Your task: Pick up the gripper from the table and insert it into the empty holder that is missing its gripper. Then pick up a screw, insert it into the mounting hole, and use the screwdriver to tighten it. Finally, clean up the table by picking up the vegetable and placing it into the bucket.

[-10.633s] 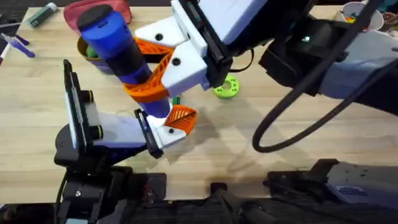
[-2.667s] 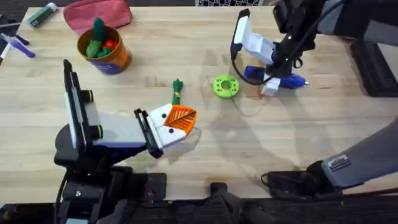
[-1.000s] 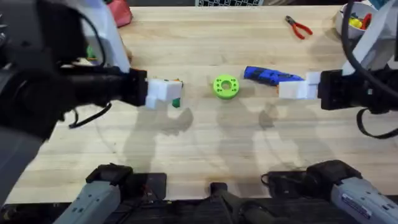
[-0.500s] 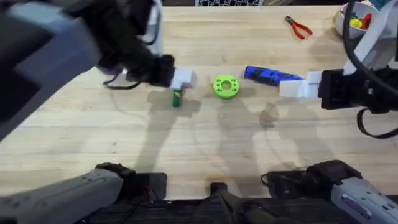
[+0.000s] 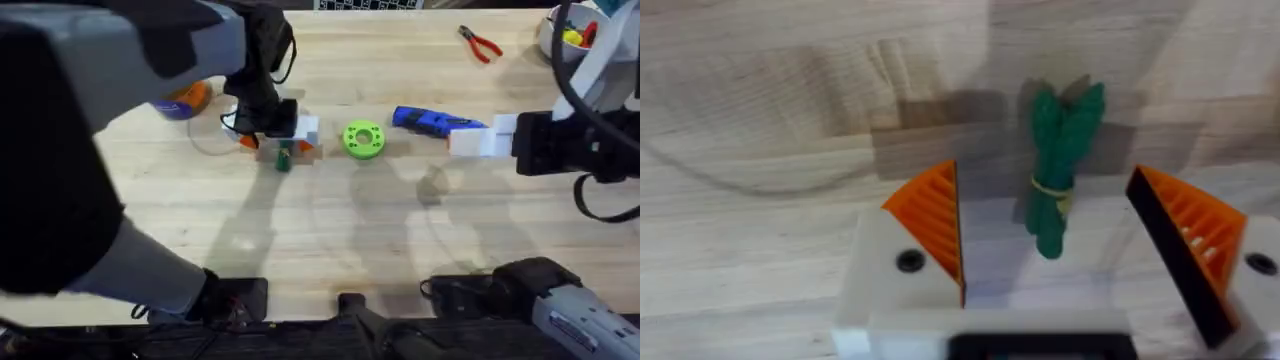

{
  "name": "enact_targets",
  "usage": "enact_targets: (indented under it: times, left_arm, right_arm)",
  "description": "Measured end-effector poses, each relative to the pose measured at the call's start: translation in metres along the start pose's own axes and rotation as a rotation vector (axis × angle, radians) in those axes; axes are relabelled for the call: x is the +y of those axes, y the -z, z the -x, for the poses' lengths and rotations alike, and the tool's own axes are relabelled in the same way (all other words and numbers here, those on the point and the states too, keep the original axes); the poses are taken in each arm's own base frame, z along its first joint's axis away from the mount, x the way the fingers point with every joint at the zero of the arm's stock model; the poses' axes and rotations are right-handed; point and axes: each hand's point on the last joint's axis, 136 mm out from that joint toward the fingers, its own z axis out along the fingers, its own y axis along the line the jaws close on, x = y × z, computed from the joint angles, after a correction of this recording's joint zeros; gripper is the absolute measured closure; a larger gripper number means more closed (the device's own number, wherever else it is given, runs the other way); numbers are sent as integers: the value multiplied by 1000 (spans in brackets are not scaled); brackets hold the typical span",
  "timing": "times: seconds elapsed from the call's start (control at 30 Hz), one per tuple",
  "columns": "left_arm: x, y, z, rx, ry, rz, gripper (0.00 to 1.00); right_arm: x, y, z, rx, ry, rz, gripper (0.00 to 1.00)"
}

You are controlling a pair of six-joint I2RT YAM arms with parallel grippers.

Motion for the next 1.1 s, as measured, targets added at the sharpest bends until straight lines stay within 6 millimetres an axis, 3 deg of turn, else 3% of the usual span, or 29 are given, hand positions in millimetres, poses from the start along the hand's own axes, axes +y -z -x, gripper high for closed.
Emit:
enact_targets:
  times: [0.07,0.27,0.3,0.47,0.5,0.77,0.87,0.97,1.1]
  left_arm:
    - [2,-8,-3,30,-8,12,5]
    - [5,-14,-4,48,-19,33,128]
    - [5,-14,-3,47,-20,32,208]
    - [6,-14,-3,49,-28,37,946]
    - [5,-14,-1,42,-28,34,975]
    - [10,-12,-13,95,-24,48,973]
    - [15,-1,-10,93,-4,46,973]
    - [25,28,6,18,44,27,973]
    - [53,90,32,-151,127,2,973]
  right_arm:
    - [0,0,0,-1,-1,0,7]
    - [0,0,0,0,-1,0,8]
    - [0,0,0,0,-1,0,8]
    - [0,0,0,0,-1,0,8]
    - [0,0,0,-1,-1,0,8]
    - [0,0,0,-1,-1,0,8]
    - [0,0,0,-1,-1,0,8]
    - [0,0,0,0,-1,0,8]
    - [0,0,0,0,-1,0,7]
